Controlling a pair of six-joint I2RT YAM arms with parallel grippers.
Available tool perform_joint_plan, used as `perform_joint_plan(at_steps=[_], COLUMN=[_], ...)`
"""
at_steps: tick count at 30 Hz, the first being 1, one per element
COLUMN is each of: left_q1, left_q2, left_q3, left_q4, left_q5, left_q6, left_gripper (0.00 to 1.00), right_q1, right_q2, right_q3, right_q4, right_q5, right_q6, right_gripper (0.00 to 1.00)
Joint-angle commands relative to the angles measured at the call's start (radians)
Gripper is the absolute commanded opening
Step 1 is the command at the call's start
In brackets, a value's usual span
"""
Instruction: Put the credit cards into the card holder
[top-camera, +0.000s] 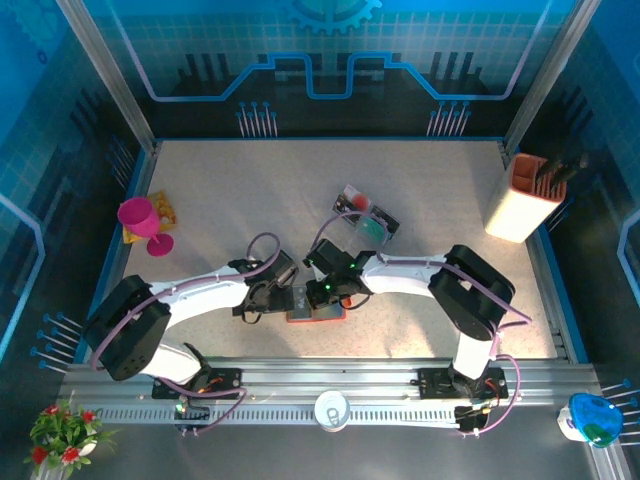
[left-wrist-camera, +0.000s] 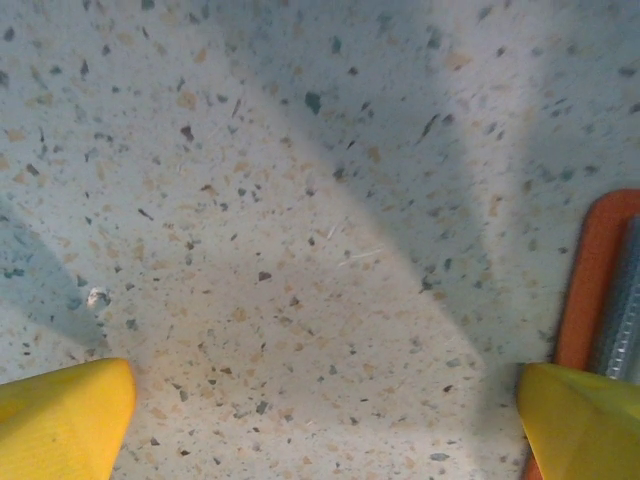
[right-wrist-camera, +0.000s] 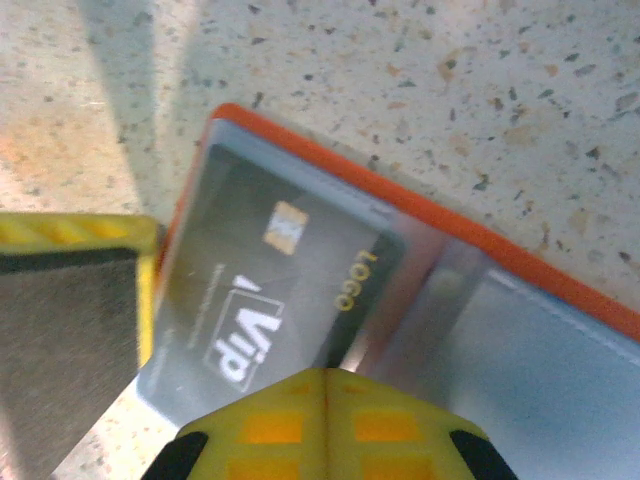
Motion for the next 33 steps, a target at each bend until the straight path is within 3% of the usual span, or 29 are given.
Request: perform_joint_plan(at_steps=[1,8,14,26,33], left_q1=[0.027,0.069,0.064,-0.076,-0.115], left_q2=[-0.086,-0.181,-0.170,-0.018,0.042], left_q3=[0.020,0.107,0.151,0.198,0.203], left_q4=[-0.032,-0.088,-0.044,0.039,0.048], left_q5=[-0.024,-0.024,0.047,0.083,0.075], left_q6=[0.030,0.071,0.081,0.043,0.050], left_gripper=[0.99,0.99,0.99,0.99,0.99], right_q1=[-0.026,-0.097,-0.151,-0.181,-0.180], right_q2=[-0.100,-0.196,-0.209,-0.189,-0.166], right_q3=[-0.029,-0.098,-0.158,-0.189,-0.177], right_q4=[0.018,0.006,0.003,0.035,0.049], right_q5=[-0.027,-0.001,0.011,-0.019,-0.040], right_q6=[0.007,-0.018,-0.046,-0.054,-0.048], right_gripper=[0.04,0.08,0.08,0.06,0.06])
